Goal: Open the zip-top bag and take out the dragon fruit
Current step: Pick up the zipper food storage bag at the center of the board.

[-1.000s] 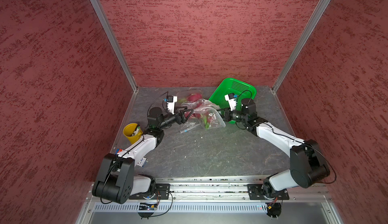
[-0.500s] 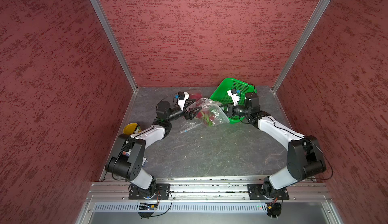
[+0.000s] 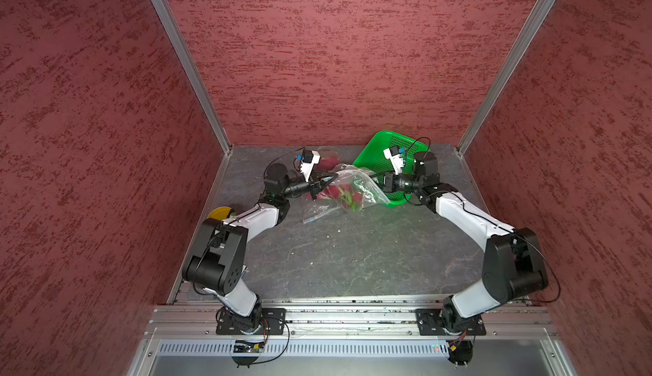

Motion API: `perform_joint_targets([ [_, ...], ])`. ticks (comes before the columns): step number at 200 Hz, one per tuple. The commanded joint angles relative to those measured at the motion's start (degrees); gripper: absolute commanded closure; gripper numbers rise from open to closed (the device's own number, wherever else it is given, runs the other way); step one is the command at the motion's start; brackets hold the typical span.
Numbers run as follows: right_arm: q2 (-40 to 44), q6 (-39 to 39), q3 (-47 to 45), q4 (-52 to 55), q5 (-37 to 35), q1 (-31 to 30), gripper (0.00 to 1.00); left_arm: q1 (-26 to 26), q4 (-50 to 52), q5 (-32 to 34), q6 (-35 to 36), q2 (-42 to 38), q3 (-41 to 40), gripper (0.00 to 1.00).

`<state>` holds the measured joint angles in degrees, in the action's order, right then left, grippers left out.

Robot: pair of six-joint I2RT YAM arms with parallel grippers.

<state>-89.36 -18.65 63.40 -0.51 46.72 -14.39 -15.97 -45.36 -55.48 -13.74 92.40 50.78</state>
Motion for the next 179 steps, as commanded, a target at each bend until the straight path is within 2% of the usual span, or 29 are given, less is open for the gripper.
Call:
perform_joint_targets([
  [1,1.90,-0.25,2.28,-1.01,0.49,0.37,0.95,-0.11,2.16,-2.97,-4.24,-2.19,1.40,1.00],
  [24,4.25,0.15,3.55,0.09,-0.57,0.42,0.60,-0.50,5.20,-3.14,-6.44,-5.39,2.42,1.00],
  [36,5.81,0.99,4.24,1.08,-2.51,0.24,0.52,-0.86,7.97,-3.06,-7.04,-7.49,3.27,1.00],
  [71,12.40,7.49,8.69,7.06,-8.71,-1.97,0.45,-3.16,16.72,-1.73,-5.60,-13.08,6.50,1.00],
  [94,14.42,10.91,11.22,8.77,-9.76,-4.07,0.42,-5.22,23.21,-0.61,-3.88,-15.05,8.95,1.00],
  [136,13.73,14.39,13.95,10.01,-11.31,-8.86,0.42,-8.00,31.45,2.01,-3.23,-14.41,13.08,1.00],
  [179,11.41,18.68,14.13,12.75,-13.32,-12.15,0.42,-8.14,32.91,4.24,-3.58,-12.25,12.79,1.00],
])
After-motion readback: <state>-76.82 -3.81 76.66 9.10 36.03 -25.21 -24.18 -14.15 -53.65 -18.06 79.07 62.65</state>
